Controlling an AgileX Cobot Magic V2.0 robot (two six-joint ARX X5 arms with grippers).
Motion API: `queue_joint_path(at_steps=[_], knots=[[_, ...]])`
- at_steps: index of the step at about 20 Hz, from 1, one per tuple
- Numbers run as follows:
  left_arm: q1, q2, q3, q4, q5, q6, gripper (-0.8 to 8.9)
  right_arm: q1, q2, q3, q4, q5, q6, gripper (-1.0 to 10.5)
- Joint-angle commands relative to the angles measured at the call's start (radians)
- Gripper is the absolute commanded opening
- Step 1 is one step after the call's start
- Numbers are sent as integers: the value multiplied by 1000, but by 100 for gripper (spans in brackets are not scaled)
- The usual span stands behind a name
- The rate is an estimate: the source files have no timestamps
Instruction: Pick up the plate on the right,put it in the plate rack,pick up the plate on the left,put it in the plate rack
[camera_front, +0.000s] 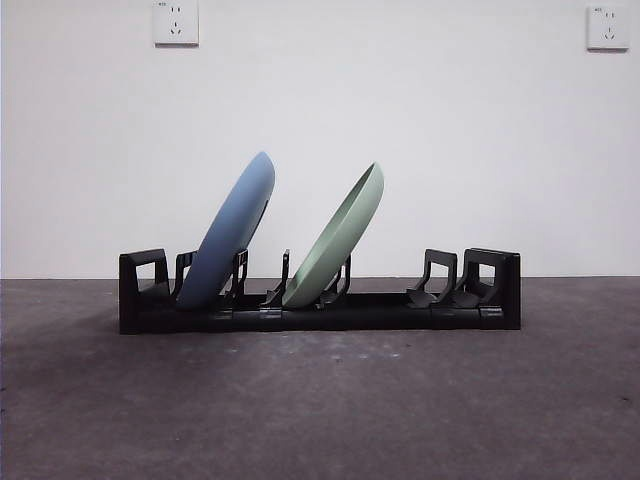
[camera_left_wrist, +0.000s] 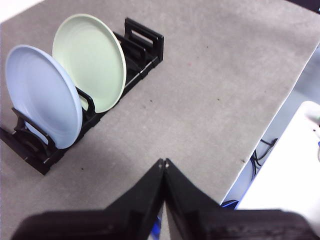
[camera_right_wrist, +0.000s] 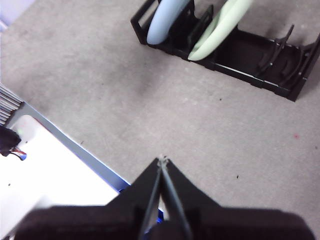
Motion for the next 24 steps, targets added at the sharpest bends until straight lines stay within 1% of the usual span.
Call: queue_joint_path(at_steps=[1,4,6,8,10,11,14,16,17,19,21,22,24], knots=[[-3,13,2,-3,0,-6,-4,0,15,-7,-24,7,7,2],[-3,25,2,-26,-5,-6,-4,0,44,-7,-24,7,7,2],[-2,34,2,-1,-16,-3,-4,0,63,-7,-24,7,7,2],[-1,39,2,27,-53,-1,-4,0,92,-7,-23,8,7,2],[-1,37,2,87,-79,-10,-4,0,122,-7,-23,8,7,2],[1,34,2,128,-88,3,-4,0,134,-7,-23,8,7,2],[29,26,2,262,-101,108,-4,0,177,-7,-23,8,7,2],[106,15,0,355,-92,184,-4,0,206,-7,-23,8,7,2],[160,6,-11,402,-66,206,-4,0,218,-7,-23,8,7,2],[288,-33,-71,512,39,227,-4,0,240,-7,-23,8,7,2],[411,-91,-187,648,145,227,-4,0,259,-7,-23,8,7,2],[462,-130,-262,718,163,227,-4,0,267,-7,-23,8,7,2],[539,-218,-432,845,159,227,-4,0,279,-7,-23,8,7,2]])
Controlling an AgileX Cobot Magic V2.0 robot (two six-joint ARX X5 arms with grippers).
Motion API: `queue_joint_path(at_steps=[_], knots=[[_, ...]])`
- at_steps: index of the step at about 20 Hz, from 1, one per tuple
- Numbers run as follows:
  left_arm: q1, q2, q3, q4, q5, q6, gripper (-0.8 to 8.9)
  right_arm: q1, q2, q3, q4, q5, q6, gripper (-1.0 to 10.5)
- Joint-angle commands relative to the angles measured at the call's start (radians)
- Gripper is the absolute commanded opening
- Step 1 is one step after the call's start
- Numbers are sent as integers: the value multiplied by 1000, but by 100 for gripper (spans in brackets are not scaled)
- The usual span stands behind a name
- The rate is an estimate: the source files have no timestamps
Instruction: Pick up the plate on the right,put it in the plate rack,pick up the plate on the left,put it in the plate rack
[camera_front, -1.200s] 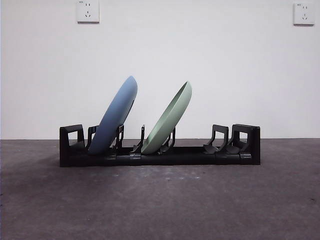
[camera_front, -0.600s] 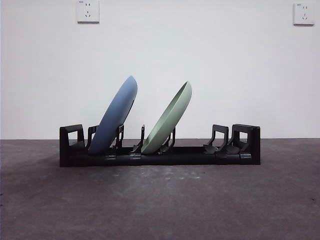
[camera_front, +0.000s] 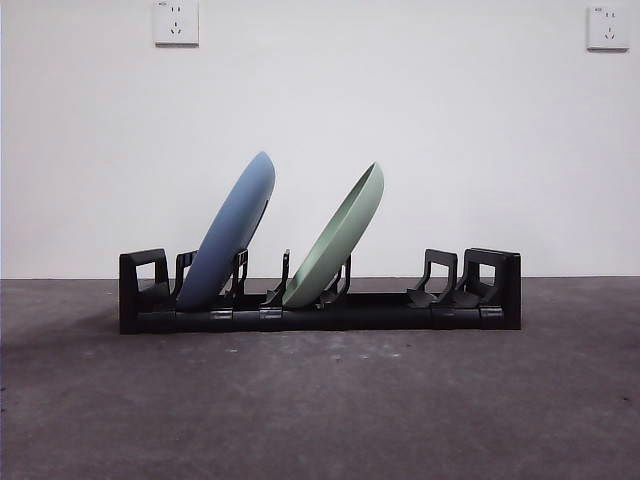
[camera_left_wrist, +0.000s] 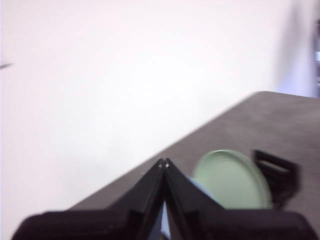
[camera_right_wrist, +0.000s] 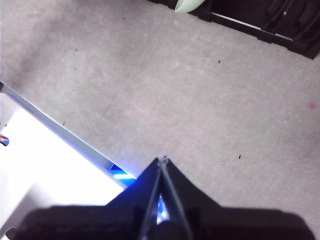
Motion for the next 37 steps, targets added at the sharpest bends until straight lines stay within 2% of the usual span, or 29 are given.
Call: queue_joint_path(at_steps=[1,4,7,12,17,23,27,37], knots=[[75,-102,-210,132,6,16,-4,0,12,-7,-22,1,7,2],[138,-243,-468,264,-1,16,-4,0,16,-7,-21,20,7,2],[174,-364,-686,352,-1,11,-4,0,16,-7,-22,80,7,2],[185,-511,-898,360,-53,-34,-4,0,16,-7,-21,182,7,2],[185,-645,-1060,358,-54,-84,-4,0,16,-7,-21,259,7,2],[185,-729,-1092,209,-53,-121,-4,0,16,-7,-21,263,7,2],[185,-739,-1092,217,-22,-225,-4,0,16,-7,-21,263,7,2],[185,-721,-1092,217,-26,-224,-4,0,16,-7,-21,263,7,2]])
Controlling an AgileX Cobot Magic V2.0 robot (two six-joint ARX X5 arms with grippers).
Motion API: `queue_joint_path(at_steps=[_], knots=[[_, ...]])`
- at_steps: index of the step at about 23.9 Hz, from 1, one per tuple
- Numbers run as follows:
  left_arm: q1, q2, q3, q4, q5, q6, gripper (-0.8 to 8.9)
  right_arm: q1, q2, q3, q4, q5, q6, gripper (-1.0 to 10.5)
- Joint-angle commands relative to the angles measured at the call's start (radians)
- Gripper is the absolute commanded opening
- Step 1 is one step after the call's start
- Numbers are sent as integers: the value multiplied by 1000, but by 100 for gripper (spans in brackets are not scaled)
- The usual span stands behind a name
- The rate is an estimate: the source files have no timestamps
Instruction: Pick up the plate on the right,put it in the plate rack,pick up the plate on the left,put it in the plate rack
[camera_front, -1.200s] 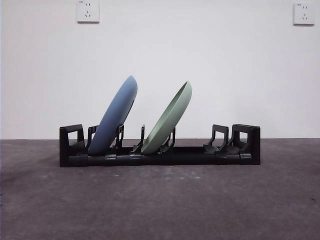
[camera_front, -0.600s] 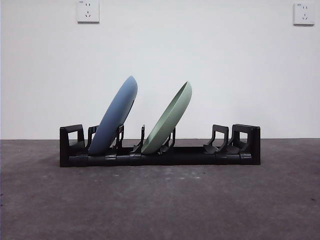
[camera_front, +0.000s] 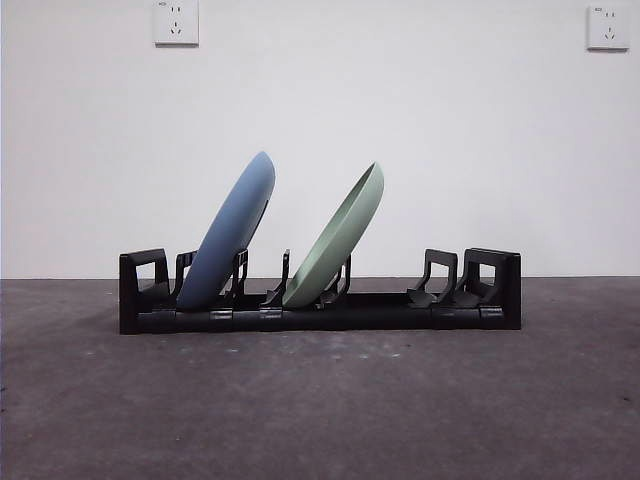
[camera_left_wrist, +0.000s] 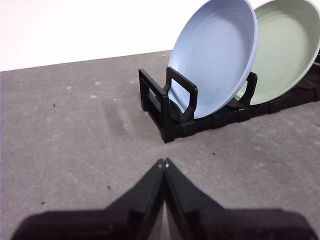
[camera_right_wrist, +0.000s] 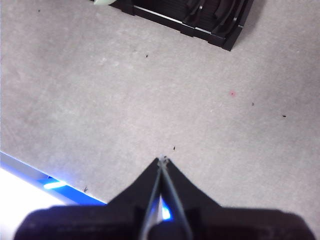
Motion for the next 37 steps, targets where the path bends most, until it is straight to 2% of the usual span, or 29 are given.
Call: queue_joint_path(at_steps=[1,2,8,9,11,14,15,17,22,29,34,37], knots=[[4,0,-11,9,4,-12,-4,0,3,-7,-21,1,4,2],[4,0,-11,9,4,-12,-4,0,3,-7,-21,9,0,1],[4,0,-11,9,4,-12,-4,-19,-25,-7,10,293,-20,1],[4,0,-11,9,4,-12,-4,-31,-45,-7,25,309,-56,1],[4,0,-11,9,4,-12,-4,-60,-110,-8,120,274,-91,1],[4,0,-11,9,4,-12,-4,-156,-253,-21,317,73,-66,1],[4,0,-11,9,4,-12,-4,-200,-301,-41,374,30,-67,1],[4,0,-11,9,4,-12,-4,-286,-398,-106,475,-4,-75,1],[4,0,-11,9,4,-12,-4,-414,-637,-426,735,-5,-74,1],[4,1,-11,9,4,-12,-4,-421,-840,-798,966,-5,-63,1],[4,0,-11,9,4,-12,-4,-420,-956,-1015,1030,9,-41,1],[4,0,-11,9,4,-12,-4,-420,-1018,-1131,1059,40,1,1]])
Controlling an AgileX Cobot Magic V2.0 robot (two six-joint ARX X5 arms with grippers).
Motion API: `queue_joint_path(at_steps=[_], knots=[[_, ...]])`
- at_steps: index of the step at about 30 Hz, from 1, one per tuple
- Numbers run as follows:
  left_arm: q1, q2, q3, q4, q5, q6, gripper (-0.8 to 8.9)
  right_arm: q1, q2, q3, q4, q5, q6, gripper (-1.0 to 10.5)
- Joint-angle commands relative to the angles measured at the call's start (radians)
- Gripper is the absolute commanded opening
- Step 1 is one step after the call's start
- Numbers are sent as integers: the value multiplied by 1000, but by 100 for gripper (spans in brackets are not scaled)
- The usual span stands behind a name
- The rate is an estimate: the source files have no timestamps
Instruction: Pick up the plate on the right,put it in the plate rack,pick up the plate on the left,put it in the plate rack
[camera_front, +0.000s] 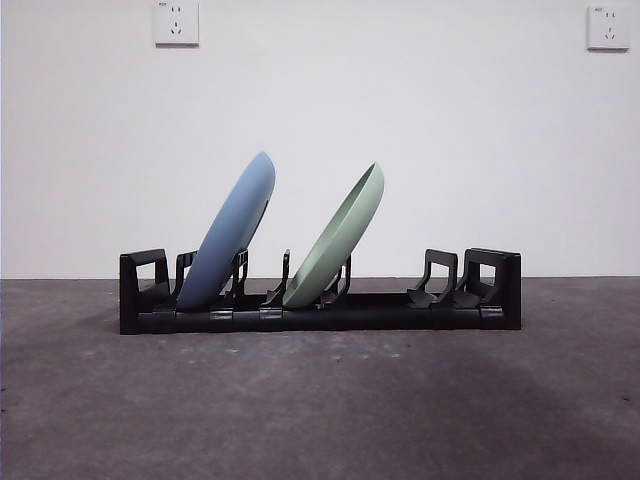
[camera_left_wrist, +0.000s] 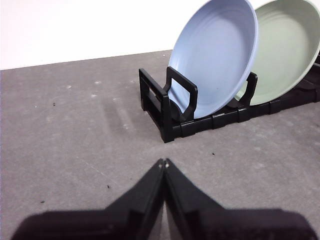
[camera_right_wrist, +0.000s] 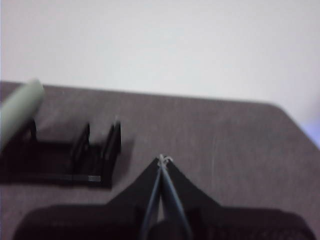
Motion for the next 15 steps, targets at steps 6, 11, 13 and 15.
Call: queue_joint_path(at_steps=[6,11,13,15], knots=[[4,0,-11,8,4,-6,-4,0,-150,-247,42,62,93,1],[4,0,-11,8,4,-6,-4,1,-215,-349,42,59,107,1],[4,0,-11,8,4,-6,-4,1,-215,-375,36,57,108,1],[4,0,-11,8,4,-6,-4,1,-216,-379,42,56,106,1]])
